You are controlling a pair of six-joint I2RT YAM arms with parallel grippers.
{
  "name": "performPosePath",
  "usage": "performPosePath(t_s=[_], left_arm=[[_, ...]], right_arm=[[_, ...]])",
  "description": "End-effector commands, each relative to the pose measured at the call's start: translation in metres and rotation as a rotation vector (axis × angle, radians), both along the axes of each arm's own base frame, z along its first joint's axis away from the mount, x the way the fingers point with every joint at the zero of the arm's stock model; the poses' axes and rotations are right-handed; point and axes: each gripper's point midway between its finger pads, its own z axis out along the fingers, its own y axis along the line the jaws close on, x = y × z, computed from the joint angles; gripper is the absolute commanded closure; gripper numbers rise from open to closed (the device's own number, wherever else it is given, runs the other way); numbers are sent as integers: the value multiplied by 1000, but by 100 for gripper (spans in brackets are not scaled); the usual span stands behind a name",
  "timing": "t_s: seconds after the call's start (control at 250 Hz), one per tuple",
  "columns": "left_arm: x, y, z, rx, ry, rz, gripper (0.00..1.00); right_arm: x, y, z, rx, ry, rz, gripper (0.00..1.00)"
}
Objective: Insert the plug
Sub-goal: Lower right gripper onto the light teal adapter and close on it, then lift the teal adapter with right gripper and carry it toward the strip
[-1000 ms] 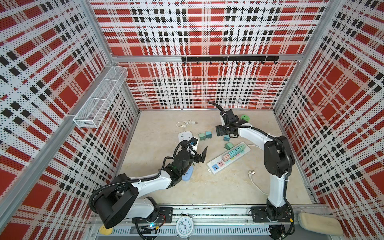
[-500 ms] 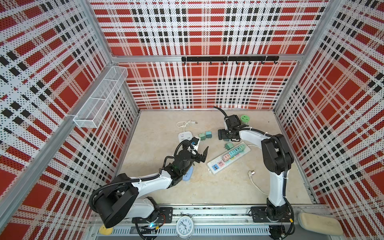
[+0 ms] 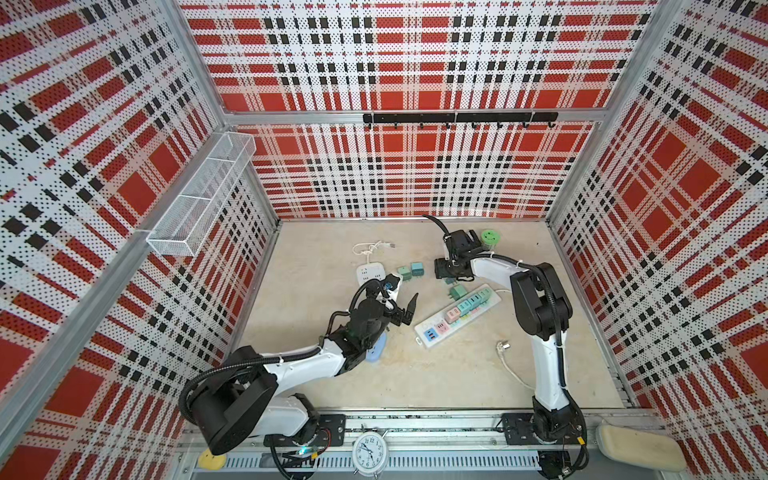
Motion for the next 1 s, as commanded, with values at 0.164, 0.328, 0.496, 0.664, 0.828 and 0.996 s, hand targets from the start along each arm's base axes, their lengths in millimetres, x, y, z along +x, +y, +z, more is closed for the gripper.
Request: performPosePath(t_s=[0.164,0.328,0.496,0.664,0.828,0.996], left_arm=[[1,-5,9,-12,-14,-6,1],[1,-5,8,-8,-15,-6,1],[0,-6,8,-8,-15,-9,1],[3,6,10,-26,-26,54,1],[2,14,19,-82,-40,93,1],[4,25,28,-137,-49,154,1]], right_arm=[[-8,3,-8,-60,10,30,34],[-17,5,-10,-83,15,64,32],[-19,2,-16,-109,28,66,43],[-22,1,-18,-123,36,71,56],[-24,6,-11,-109,26,83,63],[-25,14,11,-71,-17,98,66]])
